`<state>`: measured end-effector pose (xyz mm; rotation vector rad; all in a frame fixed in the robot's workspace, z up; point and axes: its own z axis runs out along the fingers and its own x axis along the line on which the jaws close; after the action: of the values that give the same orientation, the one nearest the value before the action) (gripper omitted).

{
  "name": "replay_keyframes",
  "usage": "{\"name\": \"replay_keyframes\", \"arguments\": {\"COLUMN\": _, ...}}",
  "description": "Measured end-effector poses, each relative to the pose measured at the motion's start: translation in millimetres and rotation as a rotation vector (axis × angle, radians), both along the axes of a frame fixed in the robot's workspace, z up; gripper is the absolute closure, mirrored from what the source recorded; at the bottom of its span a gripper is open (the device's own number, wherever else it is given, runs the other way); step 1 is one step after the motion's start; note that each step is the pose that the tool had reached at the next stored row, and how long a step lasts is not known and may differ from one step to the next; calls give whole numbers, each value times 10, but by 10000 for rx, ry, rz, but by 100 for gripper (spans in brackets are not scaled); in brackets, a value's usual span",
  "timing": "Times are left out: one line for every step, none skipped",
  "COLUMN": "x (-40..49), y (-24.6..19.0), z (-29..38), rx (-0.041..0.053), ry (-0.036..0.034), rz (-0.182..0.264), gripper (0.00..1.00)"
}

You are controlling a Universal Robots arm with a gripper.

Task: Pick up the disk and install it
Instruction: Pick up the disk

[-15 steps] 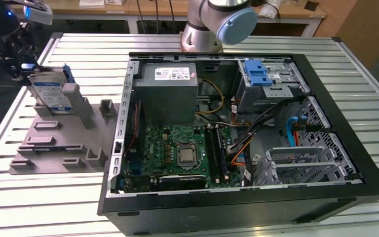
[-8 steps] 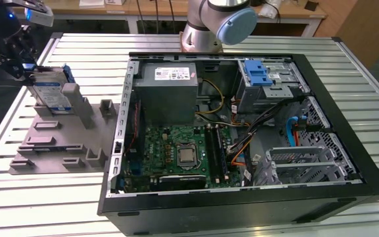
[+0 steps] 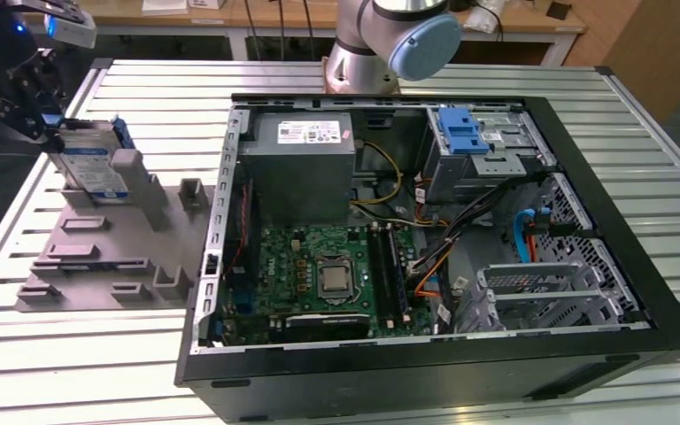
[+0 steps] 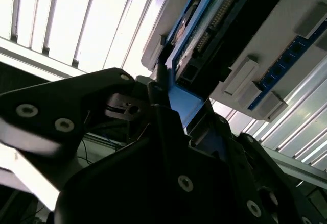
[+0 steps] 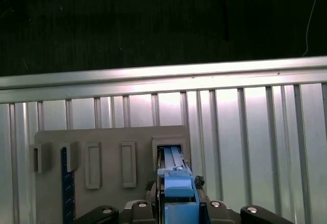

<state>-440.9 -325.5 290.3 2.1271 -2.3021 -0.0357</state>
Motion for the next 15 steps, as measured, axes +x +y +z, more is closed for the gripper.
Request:
{"name": "replay_keyframes", "arguments": {"x": 0, "y": 0, "z": 0, "rx": 0, "ry": 0, "rz": 0, "gripper": 62}}
{"name": "replay_keyframes", "arguments": {"x": 0, "y": 0, "z": 0, "rx": 0, "ry": 0, "rz": 0, "gripper": 62}}
{"name": "replay_keyframes", "arguments": {"x": 0, "y": 0, "z": 0, "rx": 0, "ry": -1, "rz": 0, "gripper": 63}}
{"name": "replay_keyframes", "arguments": {"x": 0, "y": 0, "z": 0, "rx": 0, "ry": 0, "rz": -1, "gripper": 63}}
{"name": "replay_keyframes", "arguments": {"x": 0, "y": 0, "z": -1, "rx": 1, "ry": -1, "rz": 7, "gripper": 63}}
{"name": "replay_keyframes", "arguments": {"x": 0, "y": -2, "z": -1, "rx": 1, "ry": -2, "rz": 50, "gripper": 63}}
{"name": "replay_keyframes", "arguments": {"x": 0, "y": -4, "z": -1, "rx": 1, "ry": -2, "rz": 123, "gripper": 63}}
{"name": "replay_keyframes", "arguments": {"x": -1, "y": -7, "z": -1, "rx": 0, "ry": -1, "rz": 202, "gripper": 63}}
{"name": "replay_keyframes", "arguments": {"x": -5, "y": -9, "z": -1, "rx": 1, "ry": -1, "rz": 284, "gripper": 63}}
{"name": "replay_keyframes", "arguments": {"x": -8, "y": -12, "z": -1, "rx": 1, "ry": 0, "rz": 364, "gripper": 63}}
{"name": "replay_keyframes", "arguments": {"x": -10, "y": -18, "z": 0, "rx": 0, "ry": 0, "rz": 429, "gripper": 63}}
{"name": "replay_keyframes", "arguments": {"x": -11, "y": -23, "z": -1, "rx": 1, "ry": -1, "rz": 479, "gripper": 63}}
{"name": "replay_keyframes", "arguments": {"x": -11, "y": -25, "z": -1, "rx": 0, "ry": -1, "rz": 494, "gripper": 63}}
{"name": "replay_keyframes", "arguments": {"x": -11, "y": -27, "z": 0, "rx": 0, "ry": -1, "rz": 502, "gripper": 63}}
{"name": "replay_keyframes", "arguments": {"x": -11, "y": -28, "z": 0, "rx": 0, "ry": 0, "rz": 507, "gripper": 63}}
